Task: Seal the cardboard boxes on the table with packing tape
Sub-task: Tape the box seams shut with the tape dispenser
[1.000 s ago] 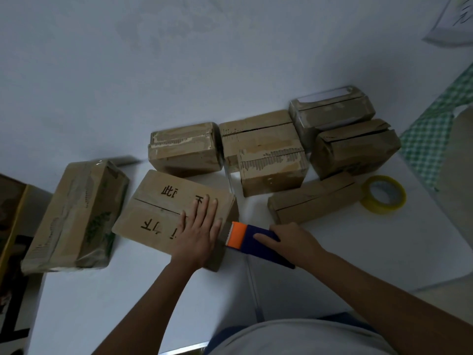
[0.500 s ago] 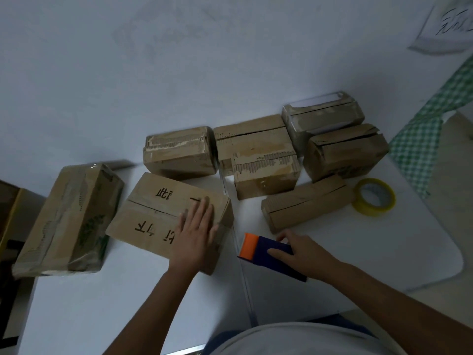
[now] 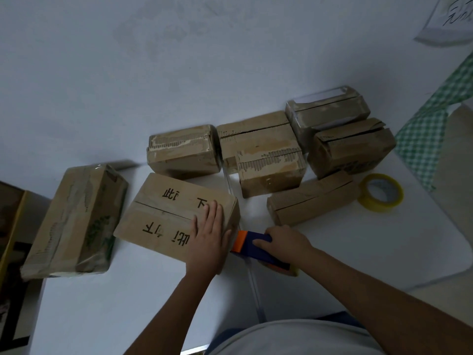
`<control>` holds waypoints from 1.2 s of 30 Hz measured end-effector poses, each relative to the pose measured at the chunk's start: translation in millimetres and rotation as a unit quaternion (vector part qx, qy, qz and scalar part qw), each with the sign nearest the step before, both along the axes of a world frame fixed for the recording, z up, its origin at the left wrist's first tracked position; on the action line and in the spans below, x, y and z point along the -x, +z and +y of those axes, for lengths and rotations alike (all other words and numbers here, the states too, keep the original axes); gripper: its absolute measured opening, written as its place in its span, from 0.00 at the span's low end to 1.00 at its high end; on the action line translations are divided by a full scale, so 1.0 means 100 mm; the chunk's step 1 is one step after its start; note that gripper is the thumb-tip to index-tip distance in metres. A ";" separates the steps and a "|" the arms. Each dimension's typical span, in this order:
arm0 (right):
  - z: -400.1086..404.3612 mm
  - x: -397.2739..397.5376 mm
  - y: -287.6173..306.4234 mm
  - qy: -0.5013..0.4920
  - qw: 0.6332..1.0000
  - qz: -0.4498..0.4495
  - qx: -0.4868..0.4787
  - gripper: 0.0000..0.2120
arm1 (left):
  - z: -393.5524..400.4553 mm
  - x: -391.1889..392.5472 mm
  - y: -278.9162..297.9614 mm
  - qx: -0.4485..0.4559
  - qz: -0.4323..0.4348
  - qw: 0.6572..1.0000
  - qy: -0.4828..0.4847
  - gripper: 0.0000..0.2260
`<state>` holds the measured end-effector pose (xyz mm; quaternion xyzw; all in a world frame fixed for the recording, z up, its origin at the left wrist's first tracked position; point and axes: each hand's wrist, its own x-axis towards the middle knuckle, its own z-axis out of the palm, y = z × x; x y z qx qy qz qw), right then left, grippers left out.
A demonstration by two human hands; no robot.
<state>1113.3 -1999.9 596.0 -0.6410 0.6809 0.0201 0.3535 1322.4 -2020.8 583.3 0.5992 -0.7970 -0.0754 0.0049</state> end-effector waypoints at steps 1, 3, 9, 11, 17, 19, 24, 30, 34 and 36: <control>-0.04 -0.04 0.00 -0.004 1.000 -0.005 -0.009 0.23 | 0.00 0.00 0.00 -0.001 -0.005 1.000 0.000 0.29; -0.12 -0.10 0.01 -0.011 1.000 -0.010 -0.021 0.23 | 0.00 0.00 0.00 0.002 -0.016 1.000 -0.002 0.28; -0.12 0.08 0.01 -0.014 0.996 0.083 -0.011 0.22 | -0.01 -0.03 -0.01 -0.003 0.005 1.000 -0.011 0.28; 0.00 0.19 -0.06 -0.008 0.993 0.119 0.025 0.20 | 0.00 -0.07 -0.01 -0.008 0.017 1.000 -0.021 0.29; 0.34 0.22 -0.39 0.039 0.997 0.059 -0.011 0.25 | 0.05 -0.48 0.10 -0.035 -0.003 0.989 -0.144 0.32; 0.39 0.19 -0.42 0.017 0.998 0.053 0.006 0.25 | 0.13 -0.64 0.13 -0.032 -0.018 0.986 -0.164 0.36; 0.27 -0.08 -0.26 -0.070 0.983 -0.112 0.130 0.13 | 0.34 -0.81 0.12 -0.027 -0.045 0.991 -0.122 0.41; 0.10 -0.82 -0.03 0.006 0.931 -0.349 -0.108 0.17 | 0.30 -0.73 0.17 -0.060 -0.096 0.986 -0.119 0.40; -0.03 -1.08 -0.14 -0.096 0.912 -0.361 -0.167 0.09 | 0.33 -0.81 0.21 -0.074 -0.078 0.986 -0.127 0.39; -0.04 -1.13 -0.21 -0.156 0.914 -0.330 -0.177 0.02 | 0.32 -0.83 0.23 -0.077 -0.079 0.985 -0.136 0.40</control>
